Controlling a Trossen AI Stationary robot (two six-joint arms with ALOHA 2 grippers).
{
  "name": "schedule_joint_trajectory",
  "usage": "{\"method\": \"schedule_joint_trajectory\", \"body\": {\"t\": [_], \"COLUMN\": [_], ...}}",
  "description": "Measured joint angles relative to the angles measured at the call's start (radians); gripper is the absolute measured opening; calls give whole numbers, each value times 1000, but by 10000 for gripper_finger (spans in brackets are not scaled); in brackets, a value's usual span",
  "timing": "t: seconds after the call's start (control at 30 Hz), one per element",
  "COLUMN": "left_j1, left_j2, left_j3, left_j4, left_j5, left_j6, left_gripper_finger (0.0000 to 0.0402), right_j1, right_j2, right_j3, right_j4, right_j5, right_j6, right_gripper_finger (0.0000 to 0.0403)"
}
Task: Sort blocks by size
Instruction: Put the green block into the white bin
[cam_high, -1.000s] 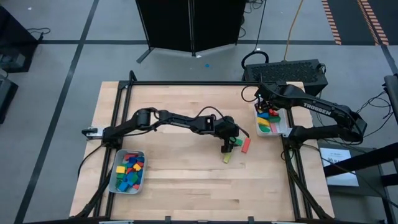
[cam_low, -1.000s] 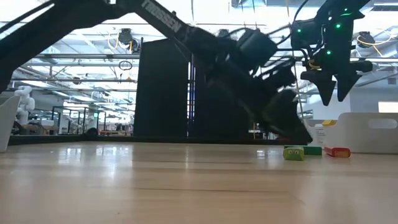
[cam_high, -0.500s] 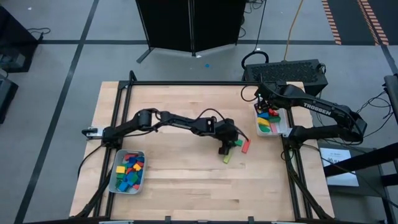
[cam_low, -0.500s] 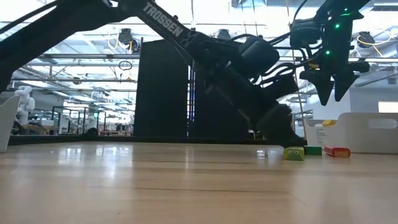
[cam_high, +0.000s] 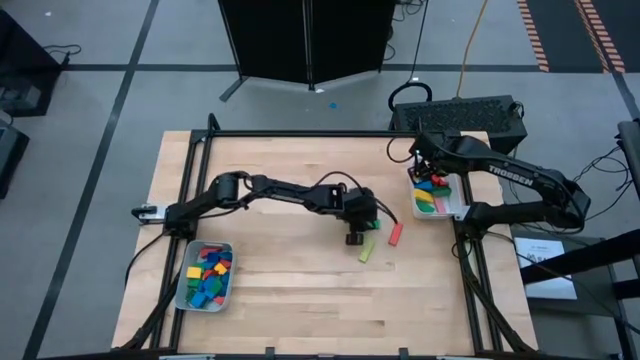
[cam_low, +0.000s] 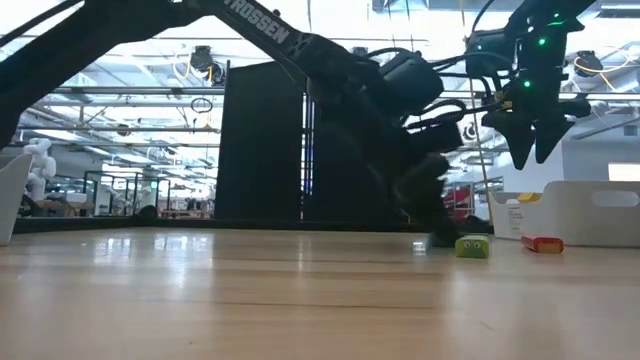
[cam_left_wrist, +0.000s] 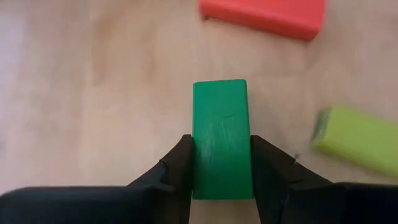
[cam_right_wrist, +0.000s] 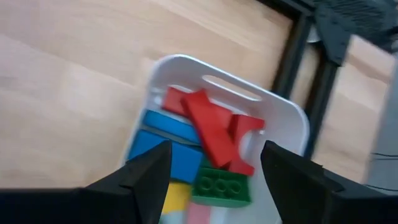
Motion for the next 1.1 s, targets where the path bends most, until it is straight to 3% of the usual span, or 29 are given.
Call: {"method": "schedule_joint_trajectory", "body": {"t": [0.2,0.43,0.63,0.8,1.1], "left_j1": [17,53,69,66,45], "left_j2": [-159,-361,-516,-589,-577], "left_j3": [-1,-2,1,2,3], "left_j4": [-112,-170,-123,-67,-105], "left_j5": [-99,-266,-343,-356,-344], "left_j6": [-6,-10,-36,6,29], "left_gripper_finger": [111,111,111,111,111], "right_j1": [-2,-27,-35,-22,46], "right_j2": [-60,-216,-333,-332,-256], "right_j3": [0,1,2,2,1], "right_j4": [129,439,783,911,979], "right_j5": [-150,-295,-539,-742,-788], "right_j6": [-11,31,135,248,330], "right_gripper_finger": [238,238,238,238,238]}}
